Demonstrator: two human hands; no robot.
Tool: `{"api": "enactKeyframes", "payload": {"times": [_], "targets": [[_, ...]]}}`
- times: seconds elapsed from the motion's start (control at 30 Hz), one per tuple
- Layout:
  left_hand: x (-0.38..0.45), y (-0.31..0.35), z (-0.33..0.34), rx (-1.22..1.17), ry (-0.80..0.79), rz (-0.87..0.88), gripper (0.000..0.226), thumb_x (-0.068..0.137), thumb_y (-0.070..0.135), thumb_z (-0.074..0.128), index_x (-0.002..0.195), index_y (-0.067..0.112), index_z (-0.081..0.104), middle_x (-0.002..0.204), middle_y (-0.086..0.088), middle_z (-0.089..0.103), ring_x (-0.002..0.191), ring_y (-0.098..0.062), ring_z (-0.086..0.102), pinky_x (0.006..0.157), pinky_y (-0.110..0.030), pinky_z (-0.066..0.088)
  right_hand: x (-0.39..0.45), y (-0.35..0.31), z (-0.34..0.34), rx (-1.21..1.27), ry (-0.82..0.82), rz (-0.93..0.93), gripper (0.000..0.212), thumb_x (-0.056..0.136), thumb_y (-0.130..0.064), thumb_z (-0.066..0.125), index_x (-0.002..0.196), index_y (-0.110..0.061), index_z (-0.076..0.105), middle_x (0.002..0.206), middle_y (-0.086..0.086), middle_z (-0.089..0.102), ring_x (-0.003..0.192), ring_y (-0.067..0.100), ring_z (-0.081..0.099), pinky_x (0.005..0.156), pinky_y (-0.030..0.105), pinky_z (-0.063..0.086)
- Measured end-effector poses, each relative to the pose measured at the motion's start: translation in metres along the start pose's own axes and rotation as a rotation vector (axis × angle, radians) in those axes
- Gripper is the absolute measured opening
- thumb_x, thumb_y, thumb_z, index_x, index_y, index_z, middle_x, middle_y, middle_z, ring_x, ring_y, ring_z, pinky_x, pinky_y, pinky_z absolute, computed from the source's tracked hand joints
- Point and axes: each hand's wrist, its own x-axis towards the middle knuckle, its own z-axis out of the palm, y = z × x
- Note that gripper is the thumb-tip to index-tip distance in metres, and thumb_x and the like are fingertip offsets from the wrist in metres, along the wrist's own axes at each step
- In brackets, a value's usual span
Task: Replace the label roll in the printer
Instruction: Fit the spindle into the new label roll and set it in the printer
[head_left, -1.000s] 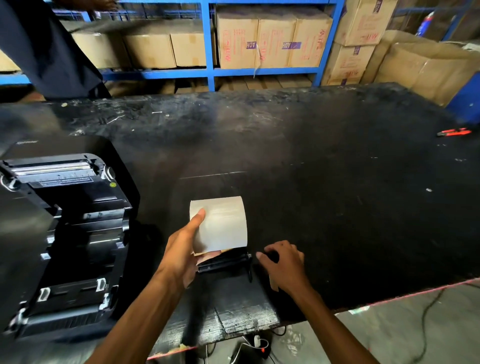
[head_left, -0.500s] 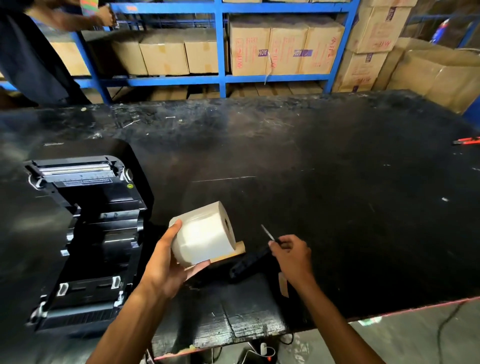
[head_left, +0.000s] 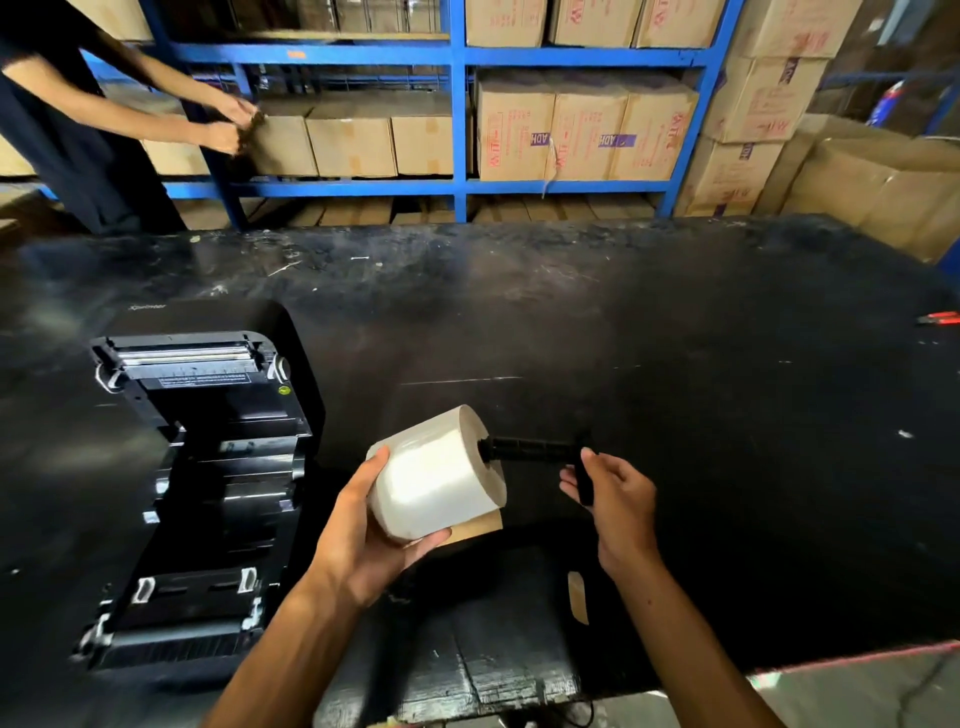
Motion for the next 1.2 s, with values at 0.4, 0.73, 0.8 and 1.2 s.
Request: {"api": "enactKeyframes", "payload": {"times": [0.4, 0.73, 0.8, 1.2], "targets": [[-0.005, 0.003, 0.026, 0.183, -0.008, 0.093, 0.03, 0.08, 0.042, 0.064, 0.104, 0.024, 0.064, 0.108, -0.007, 0.068, 0.105, -0.03, 0.064, 0.084, -0.053, 0.054, -0.032, -0.017, 0.011, -0.328, -0.189, -0.579, 0.035, 0.089, -0.01, 0.059, 0.118, -0.029, 0.053, 0.102, -0.018, 0.062, 0.095, -0.005, 0.064, 0.078, 0.013, 0.053], [-0.005, -0.008, 0.045, 0.375, -0.009, 0.15, 0.074, 0.056, 0.057, 0.075, 0.118, 0.019, 0.06, 0.12, -0.011, 0.066, 0.107, -0.03, 0.066, 0.072, -0.045, 0.06, -0.037, -0.013, 0.023, -0.323, -0.416, -0.281, 0.056, 0.088, -0.058, 0.034, 0.139, -0.034, 0.04, 0.14, -0.008, 0.049, 0.119, 0.002, 0.052, 0.095, 0.021, 0.049], [-0.005, -0.01, 0.049, 0.391, 0.004, 0.164, 0.078, 0.053, 0.056, 0.076, 0.118, 0.018, 0.059, 0.12, -0.011, 0.066, 0.107, -0.03, 0.065, 0.067, -0.041, 0.059, -0.04, -0.014, 0.027, -0.294, -0.479, -0.229, 0.059, 0.089, -0.059, 0.031, 0.143, -0.035, 0.032, 0.14, -0.008, 0.048, 0.118, 0.006, 0.055, 0.094, 0.024, 0.052], [0.0, -0.014, 0.066, 0.486, 0.037, 0.202, 0.047, 0.078, 0.046, 0.068, 0.112, 0.015, 0.056, 0.113, -0.008, 0.064, 0.104, -0.025, 0.065, 0.064, -0.039, 0.06, -0.035, -0.015, 0.034, -0.156, -0.439, -0.104, 0.03, 0.094, -0.042, 0.045, 0.123, -0.043, 0.05, 0.121, -0.006, 0.064, 0.102, 0.013, 0.066, 0.086, 0.031, 0.057]]}}
